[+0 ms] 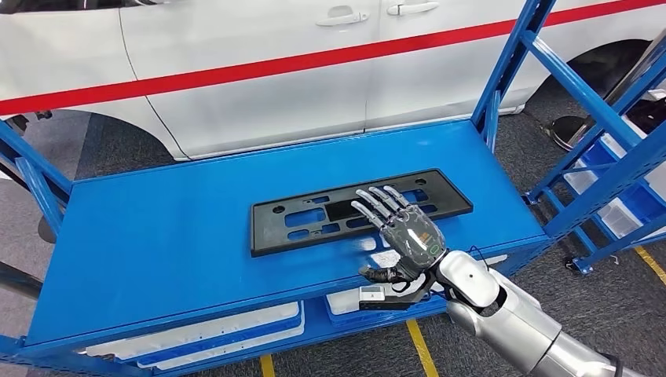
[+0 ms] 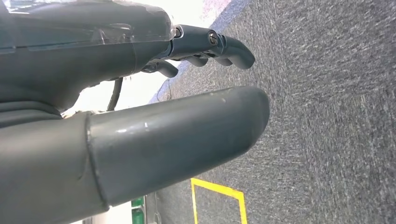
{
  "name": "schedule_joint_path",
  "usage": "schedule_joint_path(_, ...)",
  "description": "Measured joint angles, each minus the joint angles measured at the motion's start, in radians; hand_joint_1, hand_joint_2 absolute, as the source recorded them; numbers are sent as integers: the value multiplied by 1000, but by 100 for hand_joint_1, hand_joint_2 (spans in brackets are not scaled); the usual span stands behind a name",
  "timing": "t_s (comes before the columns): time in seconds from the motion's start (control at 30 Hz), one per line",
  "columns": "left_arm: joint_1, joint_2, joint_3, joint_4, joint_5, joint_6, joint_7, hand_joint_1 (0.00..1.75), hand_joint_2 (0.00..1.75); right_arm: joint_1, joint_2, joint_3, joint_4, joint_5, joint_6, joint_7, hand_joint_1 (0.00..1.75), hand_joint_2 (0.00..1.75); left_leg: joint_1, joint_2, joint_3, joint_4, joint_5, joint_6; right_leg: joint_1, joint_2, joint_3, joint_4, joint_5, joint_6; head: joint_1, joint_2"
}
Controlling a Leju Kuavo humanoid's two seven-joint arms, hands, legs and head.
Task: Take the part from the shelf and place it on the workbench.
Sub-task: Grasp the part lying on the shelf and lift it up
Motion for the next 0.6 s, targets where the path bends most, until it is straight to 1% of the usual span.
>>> schedule_joint_path(0.03, 1, 0, 1, 0, -1, 0, 0, 0, 0, 1, 1, 0, 1, -1, 5, 1, 0, 175, 3, 0, -31, 30, -17, -5, -1, 0, 5, 0, -5, 0, 0, 0)
schedule_joint_path(0.07, 1, 0, 1, 0, -1, 0, -1, 0, 0, 3, 1, 0, 1, -2, 9, 1, 0, 175, 6, 1, -48, 30, -11, -9, -3, 0, 10, 1, -11, 2, 0, 0)
schedule_joint_path(0.1, 2, 0, 2, 0, -1, 0, -1, 0, 0, 4, 2, 0, 2, -4, 14, 2, 0, 175, 10, 1, -49, -5, 22, -13, -5, 1, 17, 3, -16, 4, 0, 0)
schedule_joint_path(0.13, 3, 0, 2, 0, -2, 0, -2, 0, 0, 5, 2, 0, 2, -7, 21, 2, 0, 175, 13, 1, -37, -64, 74, -16, -8, 1, 25, 4, -23, 8, 0, 0)
schedule_joint_path(0.17, 3, 0, 3, 0, -3, 0, -2, 0, 0, 6, 2, 0, 3, -12, 30, 2, 0, 175, 15, 2, -21, -127, 119, -19, -10, 1, 32, 7, -28, 13, 0, 0)
schedule_joint_path(0.2, 3, -1, 4, 0, -5, 0, -2, 0, 0, 6, 3, -1, 4, -18, 41, 2, 0, 175, 14, 3, -8, -179, 143, -17, -11, 2, 36, 9, -33, 19, 0, 0)
schedule_joint_path(0.23, 2, -1, 4, 0, -6, 0, -3, 0, 0, 6, 4, -1, 6, -24, 55, 2, 0, 175, 12, 3, -1, -208, 155, -12, -11, 3, 37, 11, -37, 26, 0, 0)
schedule_joint_path(0.27, 2, -2, 5, 0, -8, 0, -4, 0, 0, 6, 5, -2, 8, -30, 69, 2, 0, 175, 10, 4, 0, -217, 155, -4, -9, 3, 37, 12, -39, 32, 0, 0)
schedule_joint_path(0.3, 2, -2, 5, 0, -10, 0, -6, 0, 0, 6, 6, -3, 11, -35, 81, 2, 0, 175, 9, 4, 0, -219, 157, 3, -7, 2, 35, 13, -42, 32, 0, 0)
schedule_joint_path(0.33, 3, -3, 6, 0, -12, 0, -8, 0, 0, 6, 7, -3, 14, -38, 92, 1, 0, 175, 9, 4, 1, -220, 169, 6, -6, 2, 36, 14, -45, 28, 0, 0)
schedule_joint_path(0.4, 4, -4, 7, 0, -13, 0, -10, 0, 0, 6, 7, -3, 17, -42, 103, 1, 0, 175, 11, 4, 2, -222, 175, 6, -6, 1, 37, 14, -48, 16, 0, 0)
schedule_joint_path(0.53, 4, -4, 7, 0, -14, 0, -11, 0, 0, 6, 7, -4, 17, -42, 105, 1, 0, 175, 11, 4, 2, -222, 175, 6, -6, 1, 37, 14, -46, 13, 1, 0)
schedule_joint_path(0.57, 4, -4, 7, 0, -14, 0, -11, 0, 0, 6, 7, -4, 18, -43, 106, 0, 0, 175, 11, 4, 2, -222, 175, 6, -6, 1, 37, 14, -45, 11, 1, 0)
schedule_joint_path(0.6, 4, -5, 7, 0, -15, 0, -12, 0, 0, 6, 7, -4, 19, -44, 109, 0, 0, 175, 11, 3, 2, -222, 175, 6, -5, 1, 37, 14, -44, 7, 0, 0)
